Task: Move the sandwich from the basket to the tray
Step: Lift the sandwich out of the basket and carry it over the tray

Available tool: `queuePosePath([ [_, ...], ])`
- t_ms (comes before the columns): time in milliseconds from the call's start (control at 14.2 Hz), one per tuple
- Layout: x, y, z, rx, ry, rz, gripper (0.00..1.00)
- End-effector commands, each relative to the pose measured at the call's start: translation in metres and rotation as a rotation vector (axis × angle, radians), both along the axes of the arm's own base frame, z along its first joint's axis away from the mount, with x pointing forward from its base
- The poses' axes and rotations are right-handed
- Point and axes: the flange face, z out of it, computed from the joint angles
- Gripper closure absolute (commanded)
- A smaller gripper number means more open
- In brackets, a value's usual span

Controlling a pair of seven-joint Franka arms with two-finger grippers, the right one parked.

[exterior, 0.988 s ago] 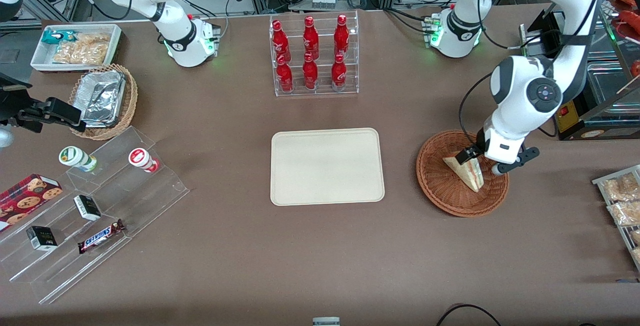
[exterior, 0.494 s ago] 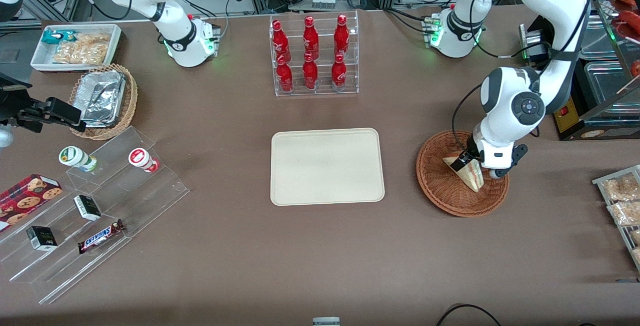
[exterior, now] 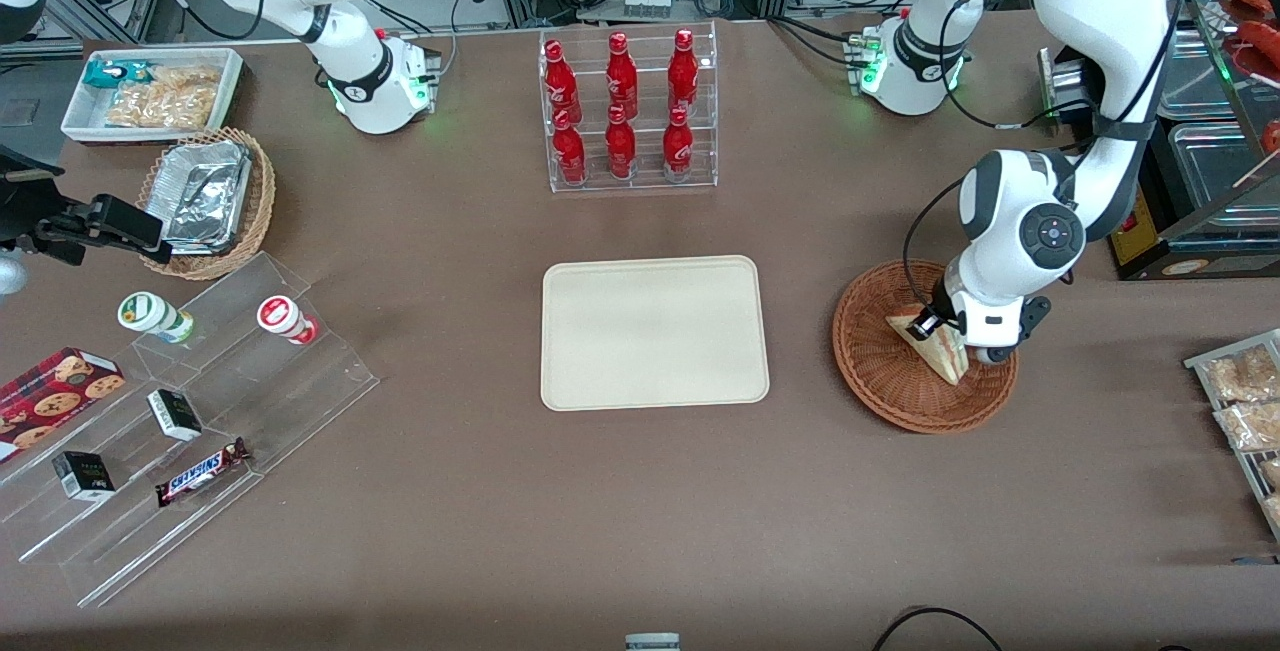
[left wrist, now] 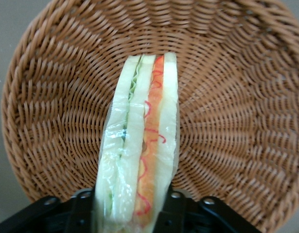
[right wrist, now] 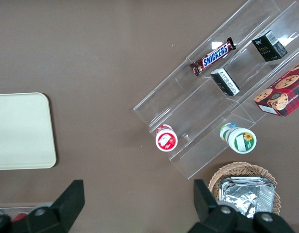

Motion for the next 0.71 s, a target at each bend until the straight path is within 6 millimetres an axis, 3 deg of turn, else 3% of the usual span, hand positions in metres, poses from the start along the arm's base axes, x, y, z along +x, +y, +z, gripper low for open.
queuePosePath([
  [0,0.027,-0.004,0.052,-0.001,0.039,-0.155,0.96],
  [71,0.038,-0.009,0.07,-0.008,0.04,-0.236,0.94],
  [212,0.046,-0.025,0.085,-0.027,0.039,-0.435,0.92],
  [424,0.036,-0.102,0.078,-0.029,0.039,-0.587,0.99],
  [635,0.035,-0.181,0.073,-0.034,0.029,-0.632,1.0],
])
